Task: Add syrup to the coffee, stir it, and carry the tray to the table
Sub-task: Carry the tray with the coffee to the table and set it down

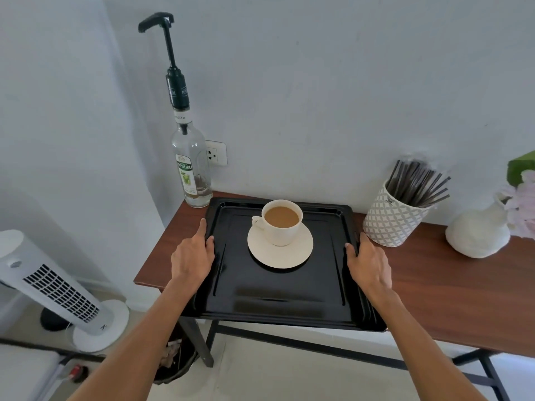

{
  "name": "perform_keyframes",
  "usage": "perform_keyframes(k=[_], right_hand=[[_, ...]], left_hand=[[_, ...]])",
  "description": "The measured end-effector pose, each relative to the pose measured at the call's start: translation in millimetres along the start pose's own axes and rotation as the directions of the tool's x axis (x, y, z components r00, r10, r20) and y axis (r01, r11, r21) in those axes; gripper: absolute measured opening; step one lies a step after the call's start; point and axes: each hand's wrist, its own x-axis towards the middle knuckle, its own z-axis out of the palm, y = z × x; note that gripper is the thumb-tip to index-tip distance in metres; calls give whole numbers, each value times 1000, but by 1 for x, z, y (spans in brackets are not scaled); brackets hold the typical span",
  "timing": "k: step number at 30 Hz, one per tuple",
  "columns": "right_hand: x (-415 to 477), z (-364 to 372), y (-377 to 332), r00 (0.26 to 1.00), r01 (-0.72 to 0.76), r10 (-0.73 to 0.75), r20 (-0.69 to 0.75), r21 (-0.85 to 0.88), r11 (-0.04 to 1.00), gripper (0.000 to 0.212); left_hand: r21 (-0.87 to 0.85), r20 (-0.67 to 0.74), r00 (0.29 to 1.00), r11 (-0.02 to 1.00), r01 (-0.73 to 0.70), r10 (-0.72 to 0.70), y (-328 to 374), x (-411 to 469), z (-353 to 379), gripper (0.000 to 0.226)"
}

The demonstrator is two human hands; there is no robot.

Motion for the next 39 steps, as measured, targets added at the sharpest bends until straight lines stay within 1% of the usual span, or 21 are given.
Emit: perform_keyframes(k=[2,4,5,8,10,18,24,31,39], right_hand=[[-3,-2,-2,1000,10,-10,2,22,1000,36],[-7,-4,-3,1000,20,-20,4,35,999,32],[-9,-5,-3,1000,27,-27,7,37,999,32],[-17,-9,-3,999,45,-46,20,34,998,32],[-22,-12,-3,998,54,-55,28,37,998,32],[-44,-20,-8,991,104,-108,73,63,993,33],[-64,-21,-24,978,161,-171,119,88,983,32],[-89,-7,-62,955,243,-255,149,95,965,30],[-130,19,-126,910,365,-381,163,121,923,30]], left_hand=[[2,-4,999,999,35,-35,-3,-7,-5,56],[-12,-7,997,997,73,-73,-4,-14,-11,56],[-24,-10,996,996,84,-84,-6,-17,-14,54],[-70,-23,995,993,96,-98,-11,-30,-19,34],[-79,-26,992,989,123,-125,-14,-39,-22,30],[-126,-75,974,971,205,-216,-37,-69,-33,30],[-186,-55,962,949,253,-267,-61,-97,-52,33],[-191,-115,935,932,310,-334,-105,-127,-76,36],[-172,-205,870,892,418,-448,-172,-167,-119,36]])
